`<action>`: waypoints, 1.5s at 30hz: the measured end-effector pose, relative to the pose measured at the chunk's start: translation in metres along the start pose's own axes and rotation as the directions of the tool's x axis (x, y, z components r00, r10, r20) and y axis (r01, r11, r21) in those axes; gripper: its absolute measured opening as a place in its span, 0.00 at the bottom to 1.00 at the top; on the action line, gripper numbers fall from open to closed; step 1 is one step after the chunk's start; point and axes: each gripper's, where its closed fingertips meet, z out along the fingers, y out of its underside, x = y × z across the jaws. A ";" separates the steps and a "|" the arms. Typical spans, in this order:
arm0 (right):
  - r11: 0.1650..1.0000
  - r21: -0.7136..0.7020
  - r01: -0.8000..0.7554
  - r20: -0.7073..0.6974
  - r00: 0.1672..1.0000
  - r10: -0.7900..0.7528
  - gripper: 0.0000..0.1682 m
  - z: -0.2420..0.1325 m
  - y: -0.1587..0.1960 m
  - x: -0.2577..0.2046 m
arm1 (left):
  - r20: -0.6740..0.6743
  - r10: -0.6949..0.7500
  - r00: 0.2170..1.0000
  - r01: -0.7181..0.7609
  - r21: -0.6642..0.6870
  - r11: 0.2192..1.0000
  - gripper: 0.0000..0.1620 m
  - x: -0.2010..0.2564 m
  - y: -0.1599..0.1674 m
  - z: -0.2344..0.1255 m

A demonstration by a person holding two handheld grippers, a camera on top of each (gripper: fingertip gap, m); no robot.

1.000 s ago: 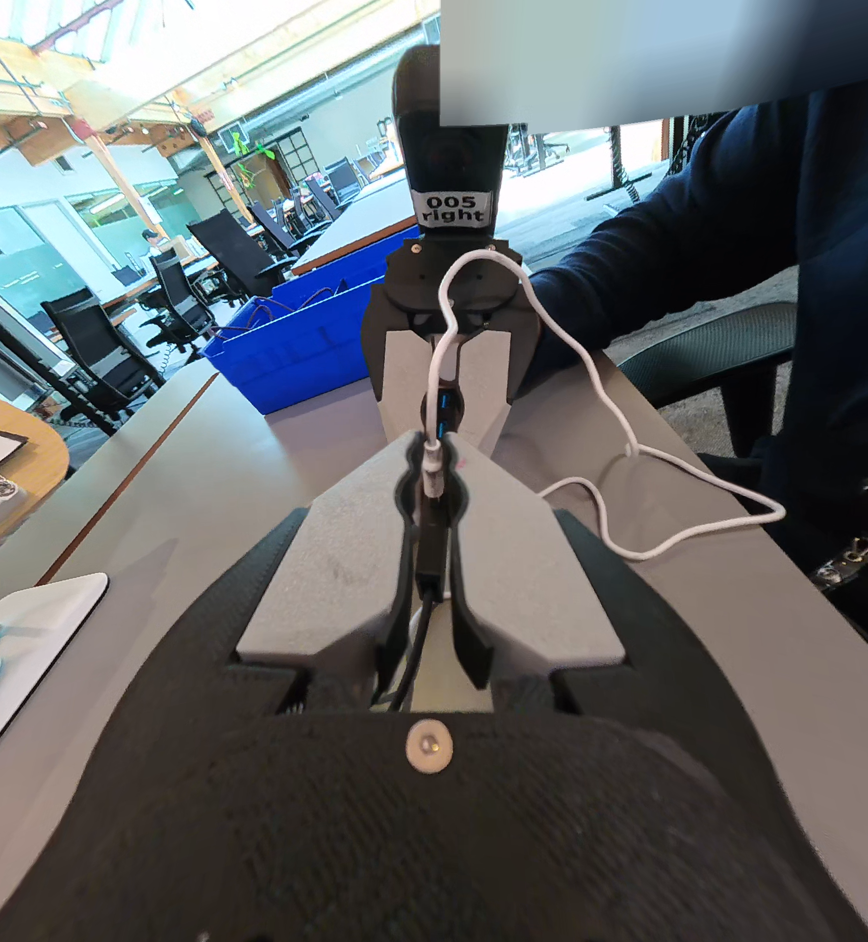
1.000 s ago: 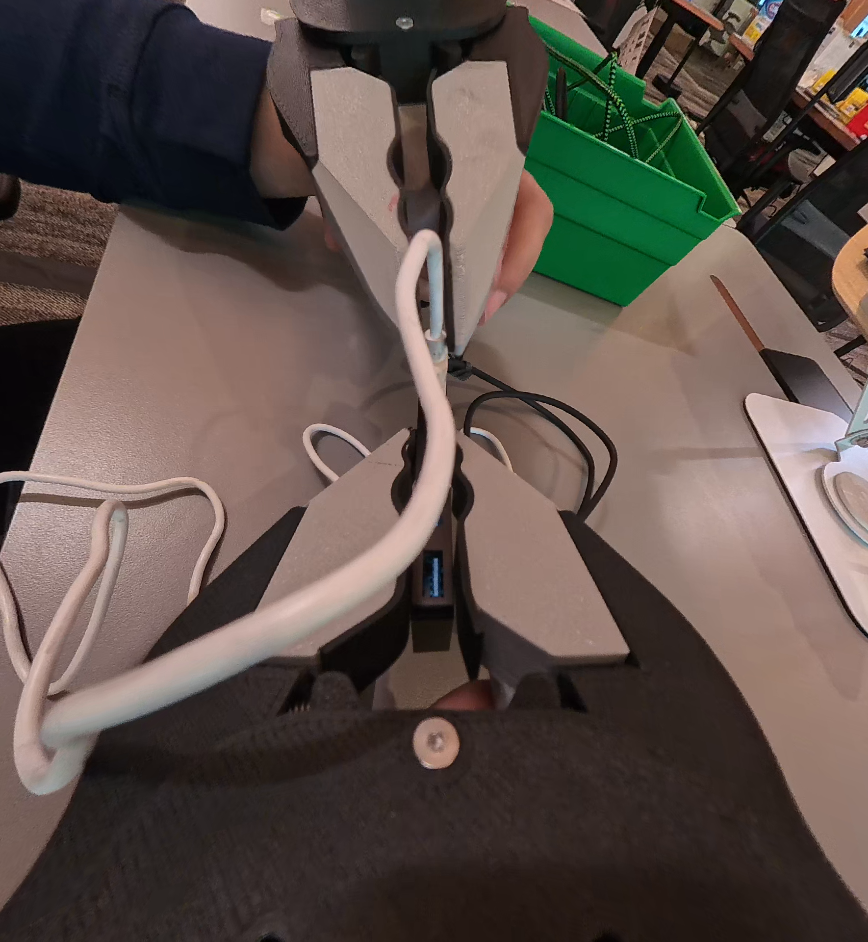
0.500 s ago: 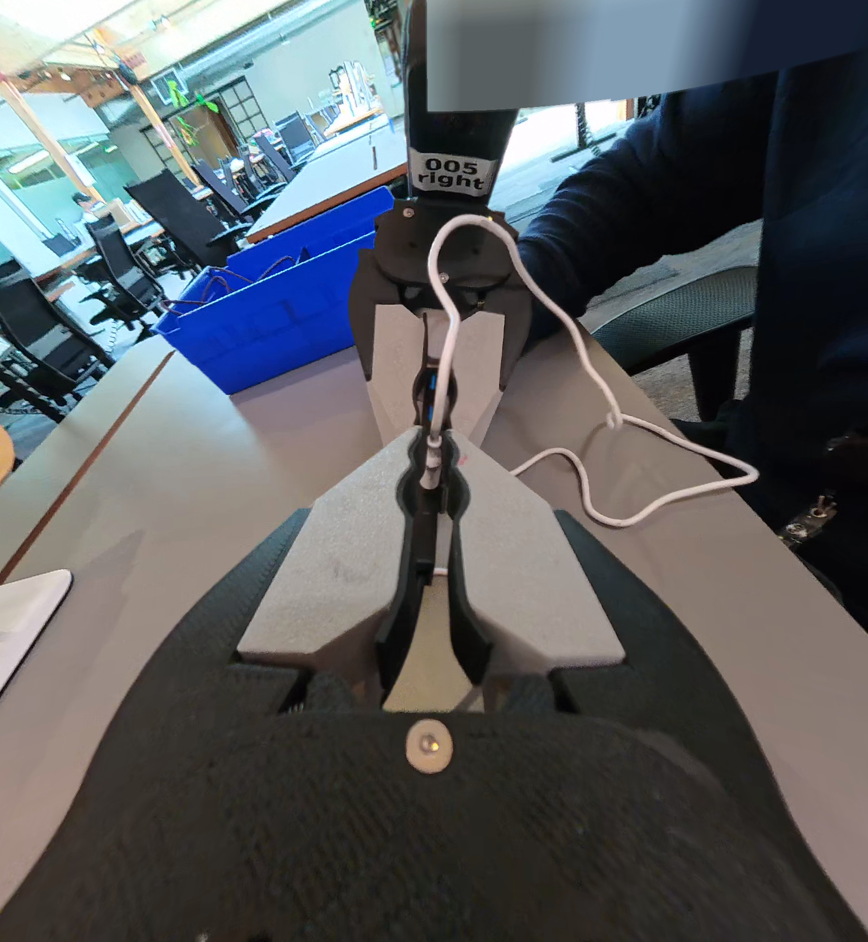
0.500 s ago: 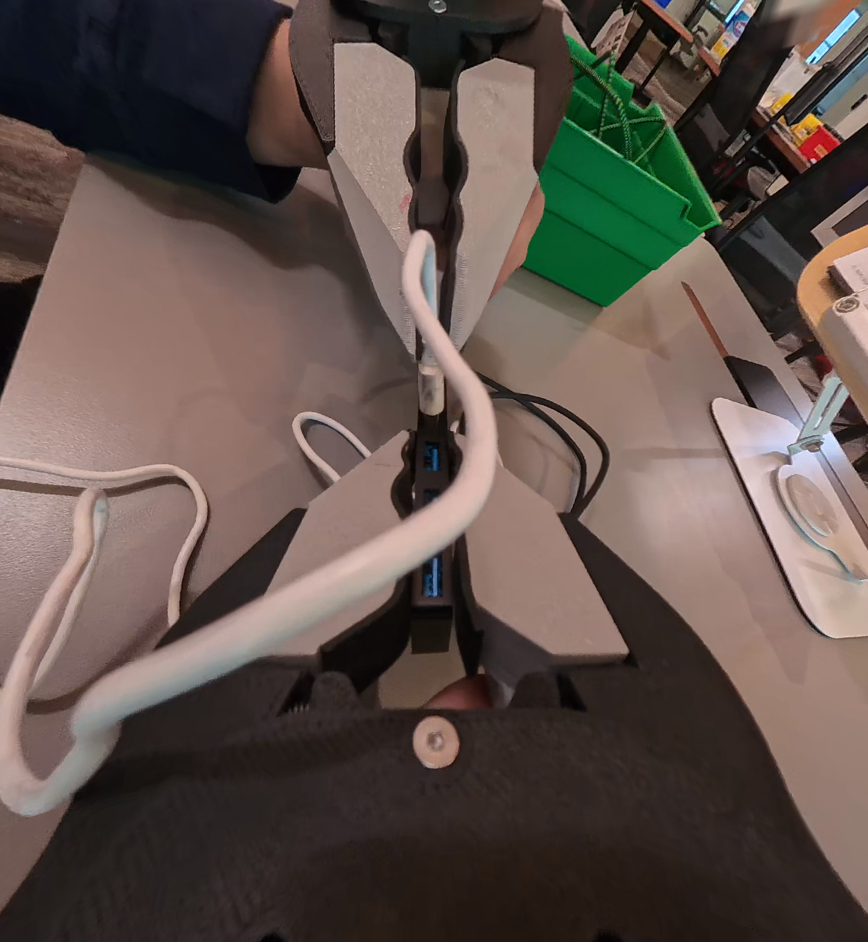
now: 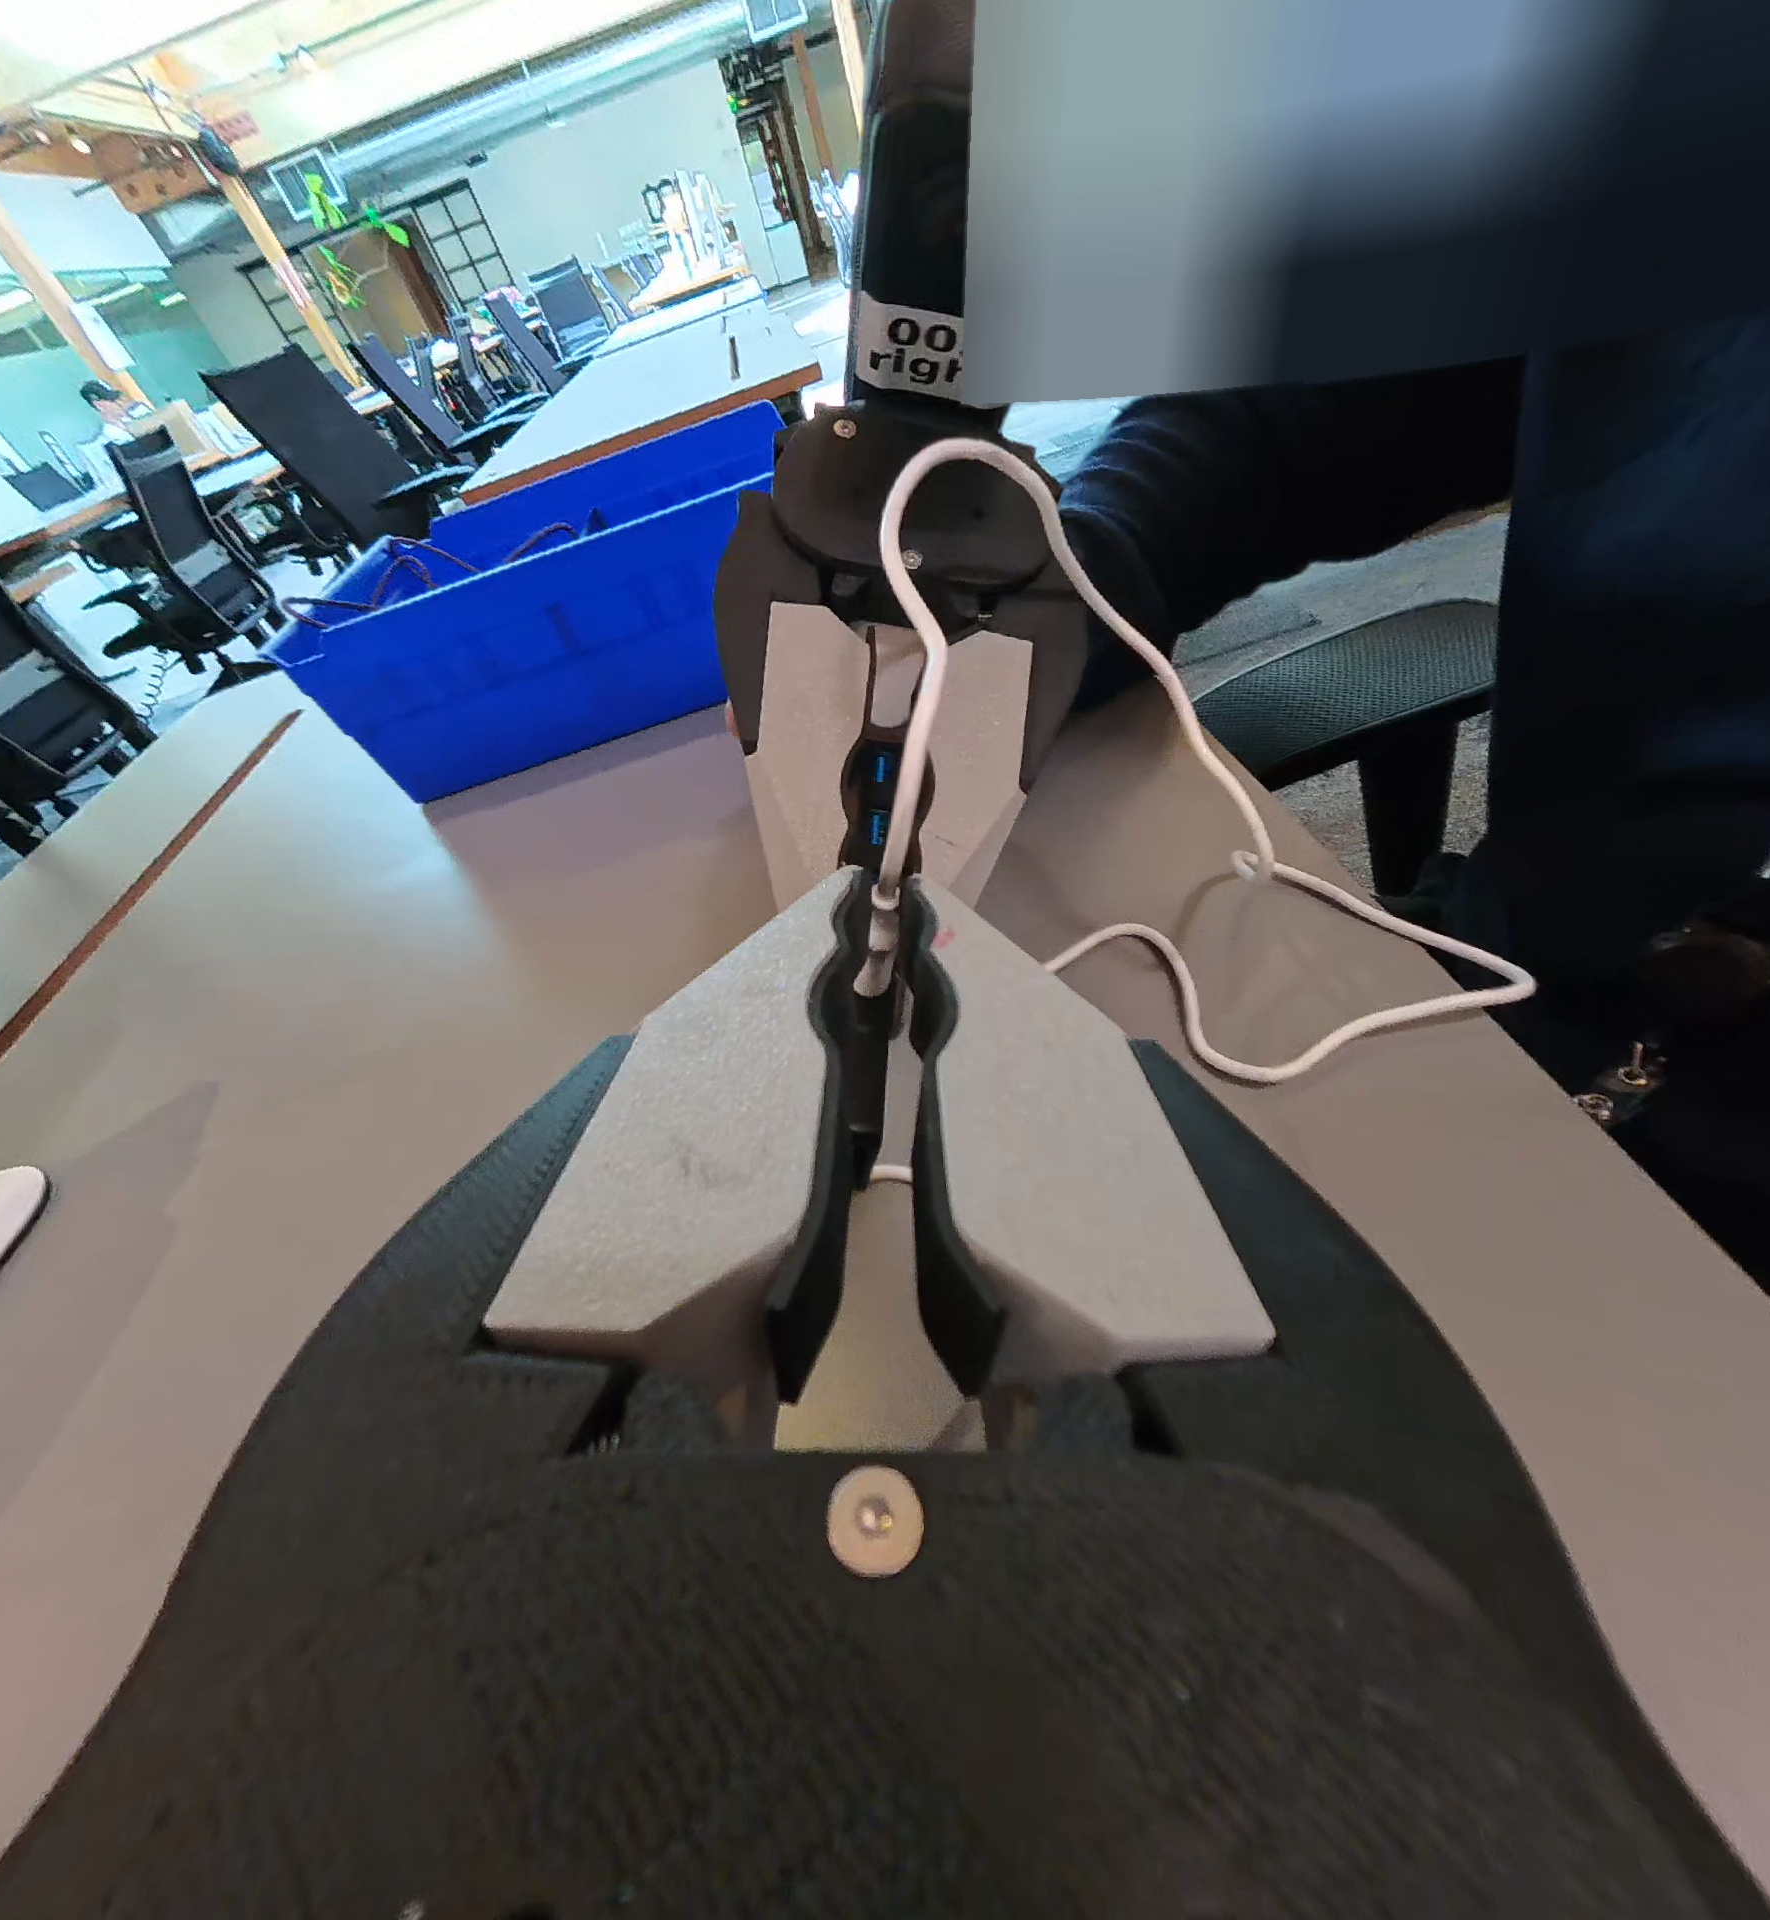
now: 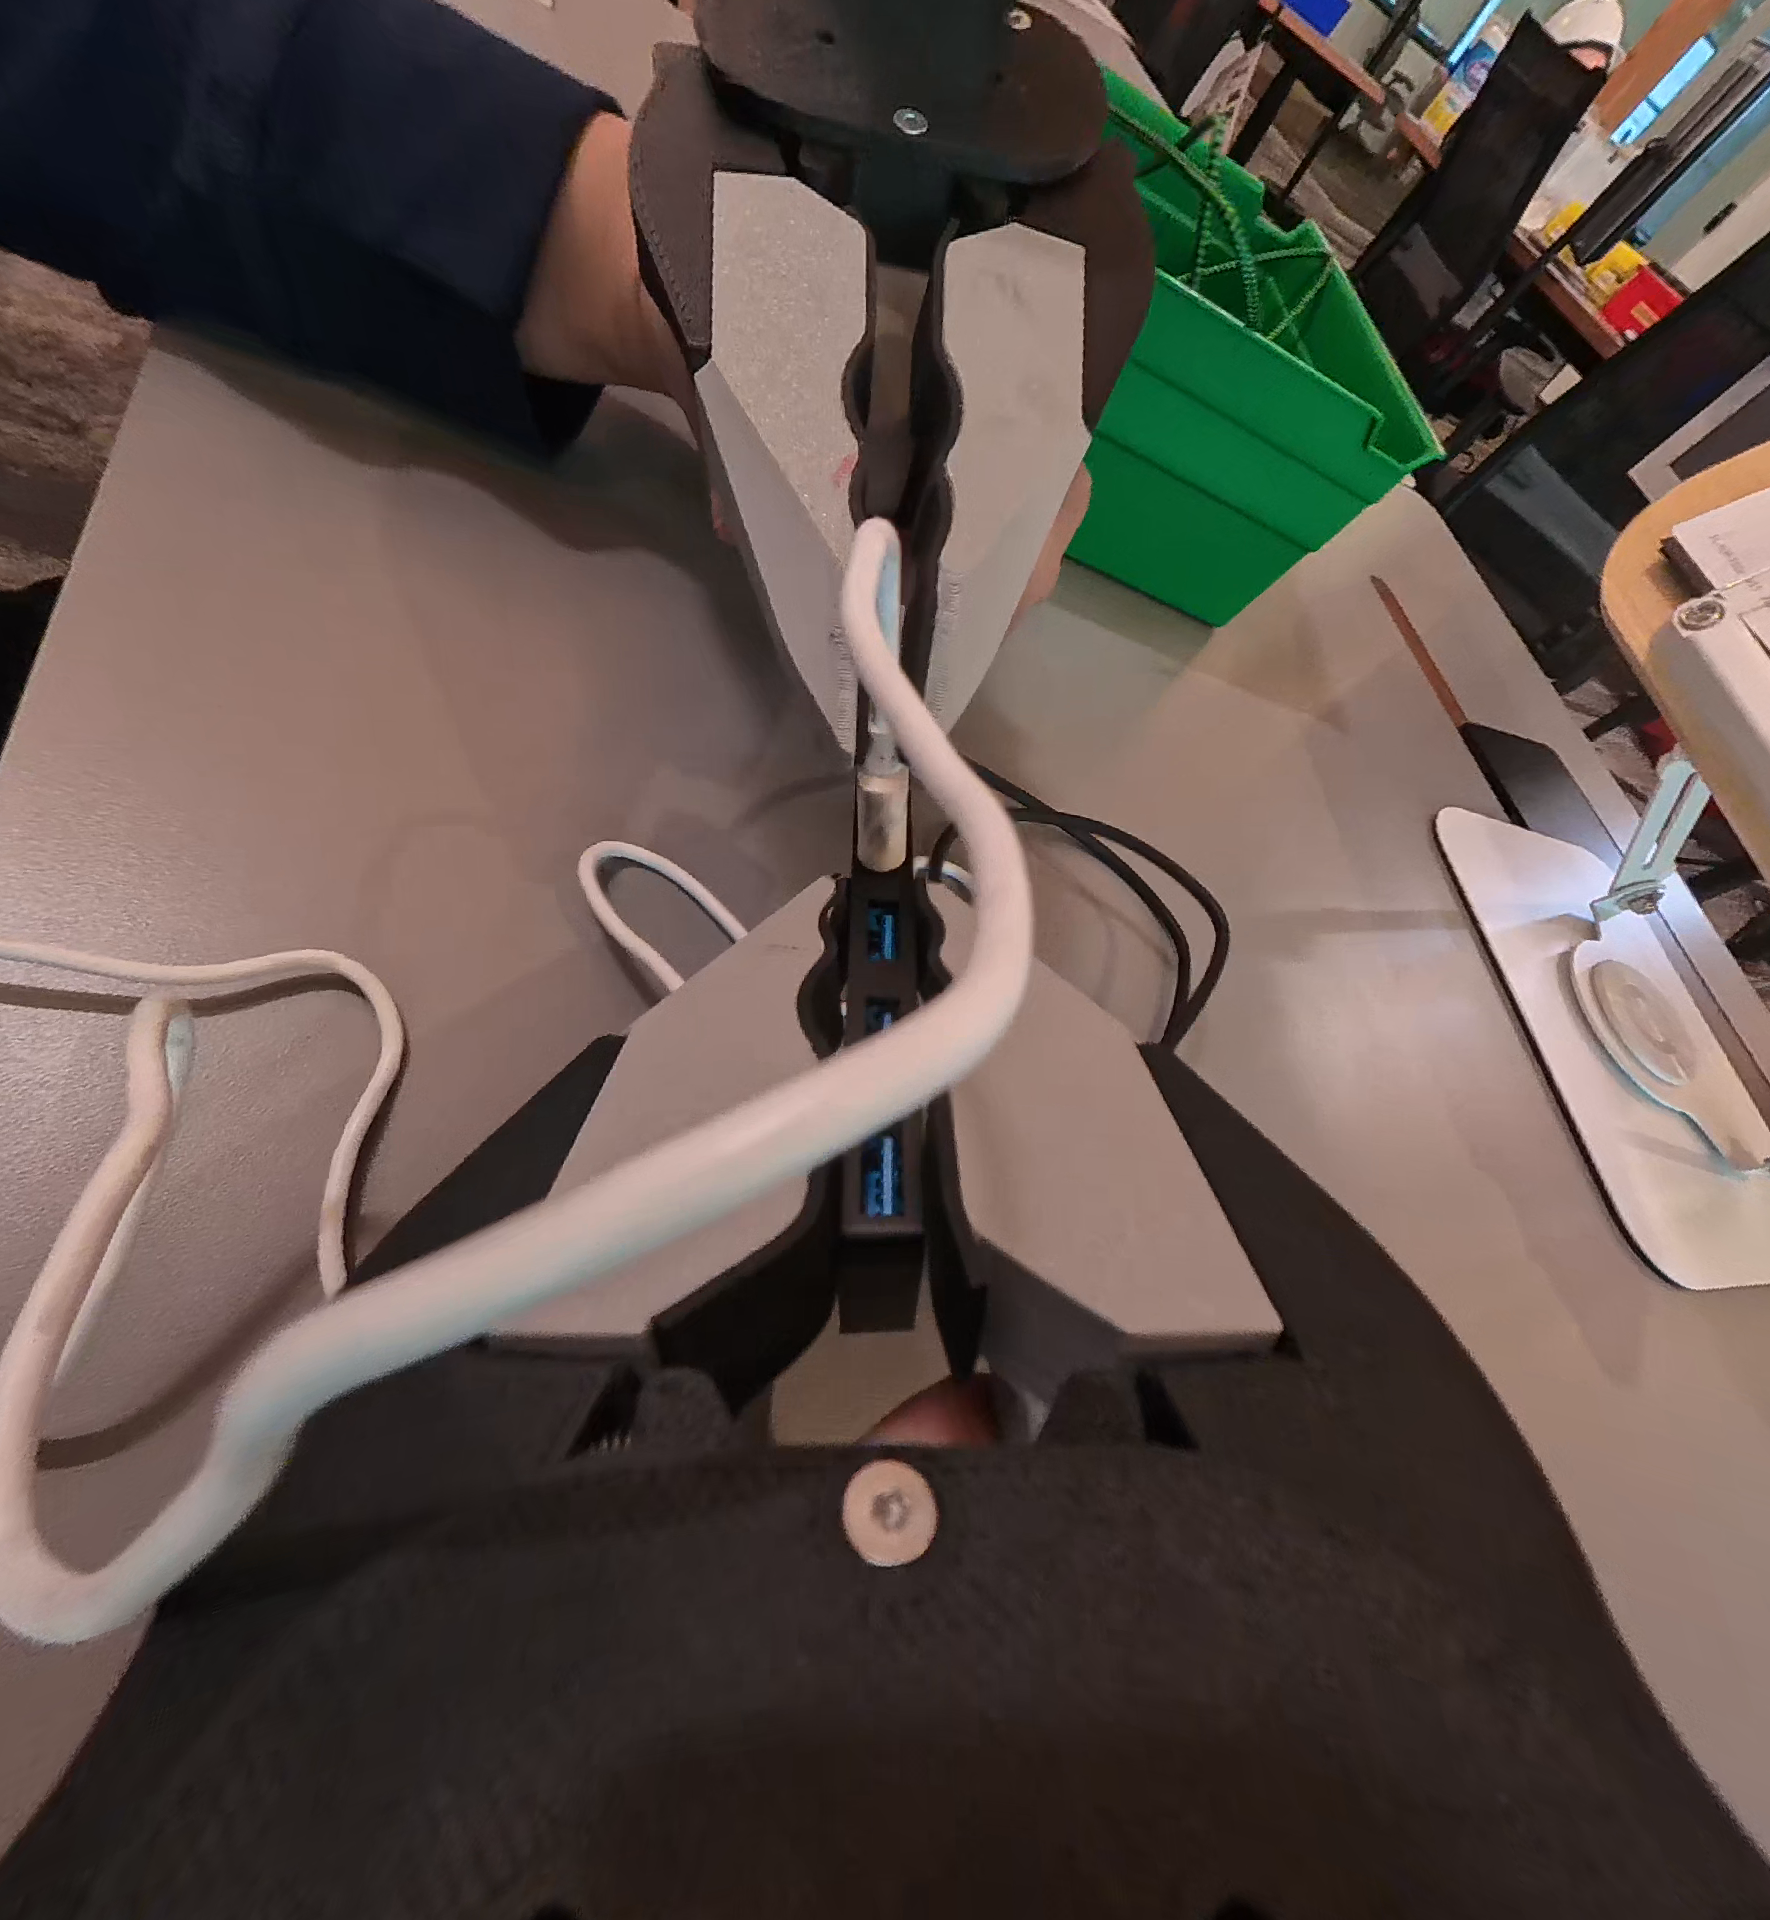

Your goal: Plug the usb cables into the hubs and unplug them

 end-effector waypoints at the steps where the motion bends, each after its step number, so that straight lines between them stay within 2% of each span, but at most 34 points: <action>1: 1.000 0.000 -0.006 -0.005 1.000 0.006 0.04 0.000 0.000 0.002 | 0.008 -0.005 1.000 0.005 0.008 1.000 0.02 -0.002 0.000 0.000; 4: 1.000 0.002 -0.020 -0.015 1.000 0.020 0.05 0.002 0.001 0.007 | 0.027 -0.029 0.999 0.028 0.024 0.999 0.01 -0.007 -0.001 -0.002; 7: 1.000 -0.008 -0.026 -0.043 0.999 0.025 0.05 0.002 0.002 0.015 | 0.104 -0.003 0.995 0.001 0.014 1.000 0.02 -0.017 -0.002 -0.002; 9: 0.999 -0.024 -0.023 -0.061 0.998 0.022 0.05 0.001 0.006 0.019 | 0.173 0.021 0.985 -0.026 0.032 0.999 0.08 -0.024 -0.009 -0.007; 14: 0.997 -0.066 0.038 -0.187 0.981 -0.050 0.05 -0.005 0.013 0.037 | 0.283 -0.027 0.959 -0.023 0.169 0.985 0.12 -0.039 -0.032 -0.029; 18: 0.984 -0.121 0.130 -0.327 0.931 -0.163 0.05 -0.016 0.011 0.055 | 0.400 -0.054 0.915 -0.023 0.184 0.983 0.10 -0.057 -0.029 -0.043; 25: 0.997 -0.065 -0.043 -0.396 0.918 0.014 0.05 -0.031 0.017 0.082 | 0.388 -0.028 0.921 -0.024 0.128 0.991 0.10 -0.051 -0.022 -0.039; 29: 0.995 -0.074 -0.070 -0.404 0.914 0.035 0.05 -0.032 0.021 0.086 | 0.420 0.000 0.907 -0.022 0.048 0.999 0.08 -0.054 -0.005 -0.034; 33: 0.990 -0.126 -0.057 -0.413 0.911 0.000 0.04 -0.030 0.021 0.089 | 0.464 0.043 0.885 0.004 -0.099 0.995 0.08 -0.061 0.023 -0.029; 36: 0.987 -0.131 -0.088 -0.407 0.913 0.028 0.04 -0.036 0.012 0.097 | 0.493 0.062 0.868 0.024 -0.167 0.986 0.08 -0.068 0.037 -0.029; 45: 0.973 -0.216 -0.083 -0.438 0.899 -0.020 0.05 -0.093 -0.040 0.144 | 0.577 0.051 0.815 0.083 -0.204 0.975 0.06 -0.084 0.046 -0.040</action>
